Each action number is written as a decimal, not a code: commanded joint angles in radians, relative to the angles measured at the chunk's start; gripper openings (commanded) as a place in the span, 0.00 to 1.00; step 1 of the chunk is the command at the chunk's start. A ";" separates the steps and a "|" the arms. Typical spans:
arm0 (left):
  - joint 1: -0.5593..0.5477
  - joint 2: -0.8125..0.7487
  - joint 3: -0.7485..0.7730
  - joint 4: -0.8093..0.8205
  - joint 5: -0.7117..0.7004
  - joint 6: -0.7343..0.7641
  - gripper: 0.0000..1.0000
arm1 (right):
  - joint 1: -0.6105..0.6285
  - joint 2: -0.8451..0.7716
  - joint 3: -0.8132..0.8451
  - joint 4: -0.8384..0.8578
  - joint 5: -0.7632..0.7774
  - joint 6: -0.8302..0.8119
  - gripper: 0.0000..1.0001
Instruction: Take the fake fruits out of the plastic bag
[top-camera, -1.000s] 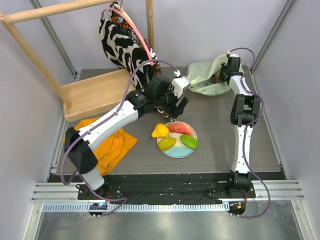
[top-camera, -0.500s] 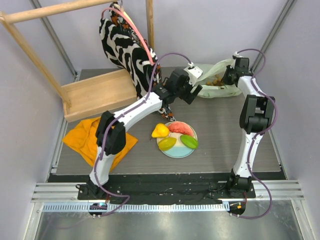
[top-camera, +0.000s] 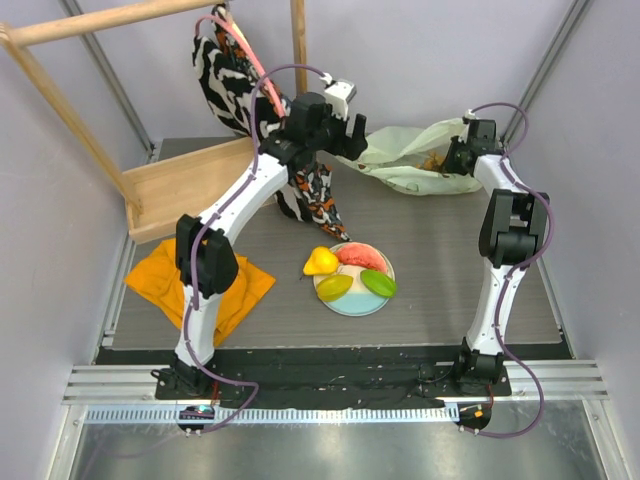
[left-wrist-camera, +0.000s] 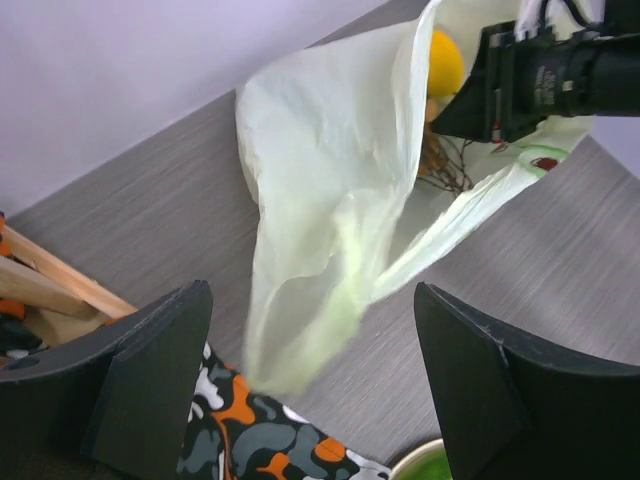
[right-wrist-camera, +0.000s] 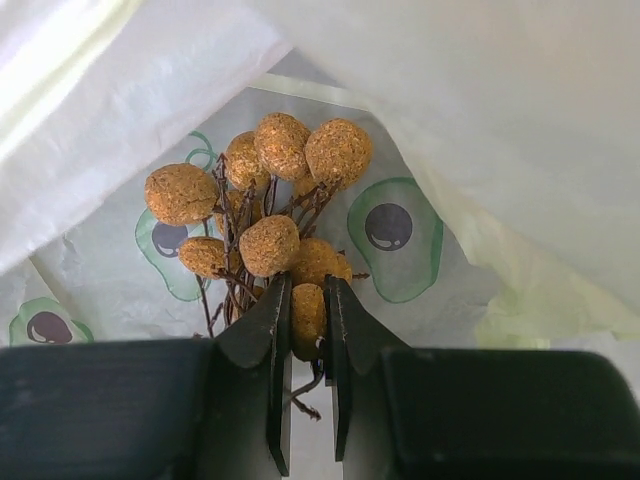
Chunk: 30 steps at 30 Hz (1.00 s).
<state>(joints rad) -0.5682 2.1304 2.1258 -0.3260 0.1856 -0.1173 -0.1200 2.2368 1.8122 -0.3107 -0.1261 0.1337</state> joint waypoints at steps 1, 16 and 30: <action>0.022 -0.061 0.046 0.019 0.077 -0.007 0.89 | -0.003 -0.049 -0.004 0.018 -0.013 -0.003 0.23; -0.034 -0.023 -0.035 -0.036 0.154 0.186 0.90 | -0.003 -0.051 -0.007 0.024 -0.004 0.015 0.71; -0.073 -0.027 -0.064 -0.065 -0.011 0.274 0.00 | -0.006 -0.078 -0.050 0.024 0.019 0.026 0.89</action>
<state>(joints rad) -0.6498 2.1628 2.0613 -0.4091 0.1940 0.1837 -0.1200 2.2356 1.7939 -0.3103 -0.1322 0.1532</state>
